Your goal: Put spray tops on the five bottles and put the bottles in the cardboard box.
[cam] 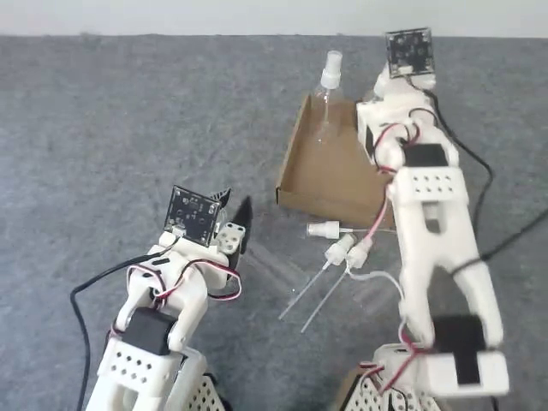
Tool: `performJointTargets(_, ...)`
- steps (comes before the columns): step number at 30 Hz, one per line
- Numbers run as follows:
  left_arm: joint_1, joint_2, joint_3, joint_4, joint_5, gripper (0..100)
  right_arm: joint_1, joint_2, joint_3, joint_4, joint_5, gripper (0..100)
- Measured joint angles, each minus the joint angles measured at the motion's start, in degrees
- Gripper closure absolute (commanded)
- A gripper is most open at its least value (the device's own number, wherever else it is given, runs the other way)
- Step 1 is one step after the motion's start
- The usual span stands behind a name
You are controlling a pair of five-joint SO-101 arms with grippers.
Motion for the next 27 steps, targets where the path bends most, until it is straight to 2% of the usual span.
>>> performJointTargets(3, 0.00, 0.00, 0.00, 0.00, 0.00, 96, 0.79, 5.71, -2.73, -2.73, 0.00, 99.2)
performJointTargets(7, -1.23, 0.00, 0.00, 0.00, 0.00, 80, 1.85, 11.52, -6.07, -5.36, 0.00, 99.2)
performJointTargets(9, -1.58, 0.00, 0.00, 0.00, 0.00, 75, 2.20, 13.98, -7.56, -6.51, 0.00, 99.2)
performJointTargets(15, -1.58, 0.00, 0.00, 0.00, 0.00, 82, 2.11, 20.31, -9.58, -10.46, 0.00, 99.2)
performJointTargets(27, -1.58, 0.00, 0.00, 0.00, 0.00, 82, 2.29, 26.55, -9.67, -17.32, -3.08, 99.2)
